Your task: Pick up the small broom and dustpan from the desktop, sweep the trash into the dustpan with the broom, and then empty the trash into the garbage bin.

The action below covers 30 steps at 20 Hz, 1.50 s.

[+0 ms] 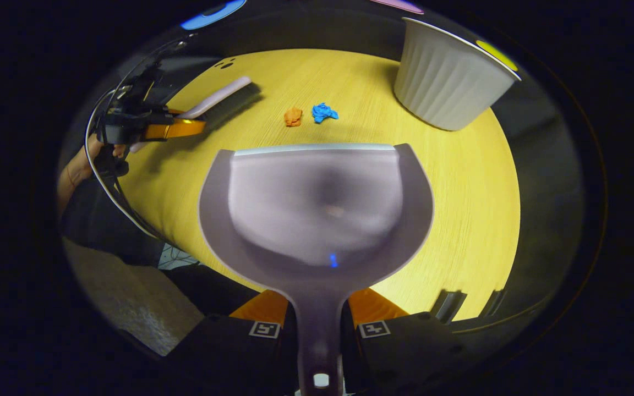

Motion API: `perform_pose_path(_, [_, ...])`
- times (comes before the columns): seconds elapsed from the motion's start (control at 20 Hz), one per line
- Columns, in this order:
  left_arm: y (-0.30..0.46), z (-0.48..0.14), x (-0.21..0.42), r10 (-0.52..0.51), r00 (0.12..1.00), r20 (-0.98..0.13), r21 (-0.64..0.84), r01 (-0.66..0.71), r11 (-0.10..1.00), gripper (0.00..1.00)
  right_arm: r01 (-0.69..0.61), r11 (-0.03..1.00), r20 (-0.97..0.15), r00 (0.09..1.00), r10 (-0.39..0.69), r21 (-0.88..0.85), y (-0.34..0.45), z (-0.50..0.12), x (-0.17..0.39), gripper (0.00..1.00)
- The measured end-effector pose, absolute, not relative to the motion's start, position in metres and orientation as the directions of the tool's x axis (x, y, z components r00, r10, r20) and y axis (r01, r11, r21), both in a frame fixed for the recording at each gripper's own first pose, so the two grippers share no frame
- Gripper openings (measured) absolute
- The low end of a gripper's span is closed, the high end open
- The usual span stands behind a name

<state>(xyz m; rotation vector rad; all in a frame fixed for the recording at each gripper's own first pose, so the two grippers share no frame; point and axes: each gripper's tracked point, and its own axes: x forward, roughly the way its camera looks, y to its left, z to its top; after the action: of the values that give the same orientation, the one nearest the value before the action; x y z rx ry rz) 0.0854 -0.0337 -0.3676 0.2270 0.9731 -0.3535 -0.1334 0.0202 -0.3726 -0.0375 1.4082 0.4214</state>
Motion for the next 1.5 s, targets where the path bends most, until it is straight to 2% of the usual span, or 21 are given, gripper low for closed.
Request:
perform_pose_path(0.1, [-0.055,-0.361,0.105,-0.209,0.516,-0.831,0.037,0.425,0.904,0.27,-0.370,0.907,-0.974,0.024,0.225,0.200,0.013,-0.381,-0.132,0.41])
perform_pose_path(0.15, [-0.062,-0.362,0.112,-0.210,0.512,-0.833,0.043,0.438,0.898,0.27,-0.384,0.901,-0.975,0.010,0.224,0.203,0.014,-0.383,-0.131,0.34])
perform_pose_path(0.25, [-0.080,-0.372,0.129,-0.209,0.490,-0.846,0.063,0.481,0.874,0.27,-0.394,0.894,-0.974,-0.022,0.225,0.215,0.015,-0.390,-0.129,0.37])
perform_pose_path(0.4, [-0.110,-0.390,0.137,-0.253,0.408,-0.877,0.039,0.586,0.809,0.28,-0.424,0.883,-0.978,-0.048,0.201,0.202,0.013,-0.396,-0.127,0.37])
perform_pose_path(0.6, [-0.141,-0.394,0.127,-0.351,0.280,-0.894,-0.061,0.700,0.712,0.27,-0.426,0.884,-0.981,-0.039,0.192,0.190,0.007,-0.400,-0.119,0.37])
perform_pose_path(0.7, [-0.161,-0.391,0.088,-0.416,0.137,-0.899,-0.188,0.737,0.650,0.25,-0.426,0.884,-0.980,-0.032,0.197,0.191,0.005,-0.402,-0.120,0.37])
perform_pose_path(0.9, [-0.172,-0.371,0.062,-0.455,0.044,-0.889,-0.278,0.739,0.614,0.27,-0.441,0.876,-0.978,-0.026,0.206,0.197,0.001,-0.411,-0.124,0.37])
perform_pose_path(0.95, [-0.178,-0.369,0.055,-0.475,0.014,-0.880,-0.318,0.725,0.611,0.25,-0.442,0.875,-0.977,-0.020,0.212,0.199,0.001,-0.414,-0.124,0.34])
perform_pose_path(1.1, [-0.191,-0.349,0.032,-0.519,-0.027,-0.854,-0.402,0.669,0.626,0.27,-0.431,0.879,-0.967,0.055,0.250,0.203,0.002,-0.427,-0.119,0.34])
perform_pose_path(1.15, [-0.192,-0.343,0.025,-0.519,-0.014,-0.854,-0.398,0.660,0.637,0.25,-0.419,0.885,-0.961,0.087,0.262,0.204,0.002,-0.430,-0.113,0.34])
perform_pose_path(1.25, [-0.187,-0.317,0.023,-0.521,0.083,-0.849,-0.366,0.618,0.695,0.27,-0.371,0.904,-0.950,0.139,0.281,0.213,0.002,-0.432,-0.114,0.37])
perform_pose_path(1.4, [-0.162,-0.268,0.039,-0.501,0.307,-0.809,-0.288,0.536,0.794,0.27,-0.289,0.931,-0.941,0.188,0.282,0.221,0.007,-0.422,-0.114,0.37])
perform_pose_path(1.5, [-0.144,-0.247,0.043,-0.467,0.392,-0.792,-0.250,0.491,0.835,0.27,-0.238,0.948,-0.944,0.200,0.262,0.212,0.008,-0.424,-0.114,0.37])
